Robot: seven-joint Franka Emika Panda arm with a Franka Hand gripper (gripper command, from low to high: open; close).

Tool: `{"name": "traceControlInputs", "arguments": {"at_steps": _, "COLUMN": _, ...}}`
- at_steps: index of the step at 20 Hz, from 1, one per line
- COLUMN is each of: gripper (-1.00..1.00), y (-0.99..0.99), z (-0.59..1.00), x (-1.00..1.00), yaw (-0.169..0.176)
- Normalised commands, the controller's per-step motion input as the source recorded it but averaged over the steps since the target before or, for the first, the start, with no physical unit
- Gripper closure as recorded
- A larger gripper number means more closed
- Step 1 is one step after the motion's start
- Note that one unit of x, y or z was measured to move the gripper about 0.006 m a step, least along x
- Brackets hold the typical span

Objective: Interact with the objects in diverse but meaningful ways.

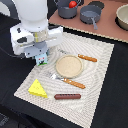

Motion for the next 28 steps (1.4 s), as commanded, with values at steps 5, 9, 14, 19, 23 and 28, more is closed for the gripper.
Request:
{"name": "traceControlInputs", "arguments": {"at_steps": 5, "gripper": -1.0, "y": -0.14, "z": 0.56, "x": -0.5, "yaw": 0.037}}
{"name": "traceControlInputs", "arguments": {"at_steps": 9, "gripper": -1.0, "y": -0.39, "z": 0.17, "x": -0.6, "yaw": 0.062}}
{"name": "traceControlInputs", "arguments": {"at_steps": 14, "gripper": -1.0, "y": -0.8, "z": 0.24, "x": -0.14, "yaw": 0.049}}
{"name": "traceControlInputs", "arguments": {"at_steps": 19, "gripper": -1.0, "y": -0.91, "z": 0.05, "x": 0.02, "yaw": 0.044}}
{"name": "traceControlInputs", "arguments": {"at_steps": 23, "gripper": -1.0, "y": -0.87, "z": 0.17, "x": 0.27, "yaw": 0.076}}
{"name": "traceControlInputs", "arguments": {"at_steps": 28, "gripper": -1.0, "y": -0.65, "z": 0.21, "x": 0.38, "yaw": 0.095}}
